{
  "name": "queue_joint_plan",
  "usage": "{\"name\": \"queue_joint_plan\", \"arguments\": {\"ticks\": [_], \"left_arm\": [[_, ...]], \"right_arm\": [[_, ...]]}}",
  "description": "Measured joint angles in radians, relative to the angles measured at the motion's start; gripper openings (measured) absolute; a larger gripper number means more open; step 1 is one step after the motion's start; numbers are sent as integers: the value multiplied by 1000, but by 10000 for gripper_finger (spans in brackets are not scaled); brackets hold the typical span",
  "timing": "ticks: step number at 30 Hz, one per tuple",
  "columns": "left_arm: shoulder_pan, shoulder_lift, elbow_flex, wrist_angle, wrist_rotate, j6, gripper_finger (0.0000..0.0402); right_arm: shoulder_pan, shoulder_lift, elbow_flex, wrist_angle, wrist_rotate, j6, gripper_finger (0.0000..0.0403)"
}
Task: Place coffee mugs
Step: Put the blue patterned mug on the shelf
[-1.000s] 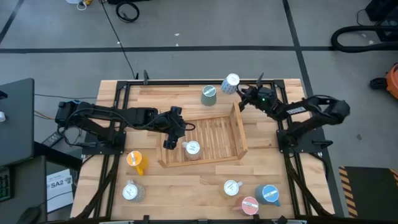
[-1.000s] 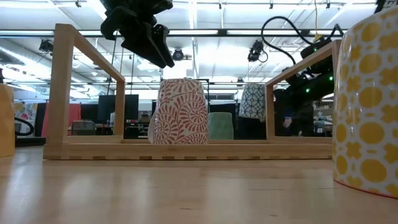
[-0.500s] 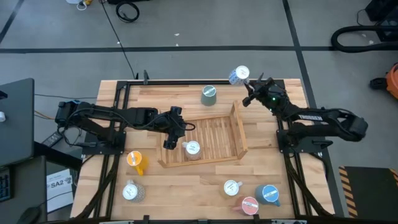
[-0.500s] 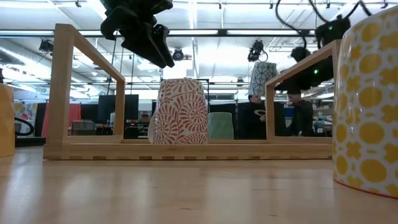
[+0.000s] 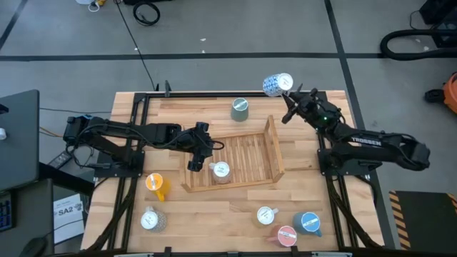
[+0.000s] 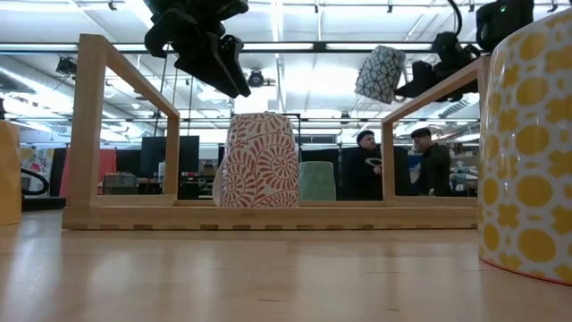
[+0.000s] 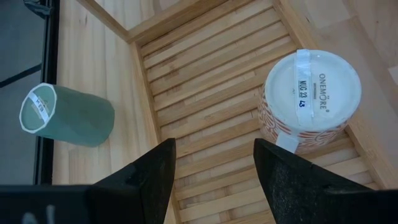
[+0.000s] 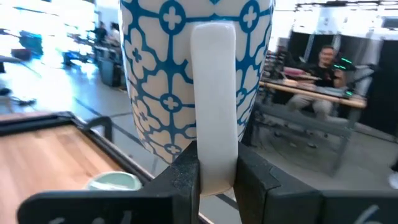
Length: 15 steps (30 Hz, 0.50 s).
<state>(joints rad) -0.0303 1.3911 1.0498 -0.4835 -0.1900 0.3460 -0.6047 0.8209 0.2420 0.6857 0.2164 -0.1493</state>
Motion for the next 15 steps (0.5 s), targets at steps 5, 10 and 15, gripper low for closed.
{"name": "queue_joint_plan", "arguments": {"ticks": [5,10,15], "left_arm": [[0,0,0,0,0,0,222],[0,0,0,0,0,-2,222],[0,0,0,0,0,-2,222]], "right_arm": [[96,-4,60,-80,20,0,76],[196,-3,197,-285,27,2,76],[295,-3,325,-428,35,56,76]]}}
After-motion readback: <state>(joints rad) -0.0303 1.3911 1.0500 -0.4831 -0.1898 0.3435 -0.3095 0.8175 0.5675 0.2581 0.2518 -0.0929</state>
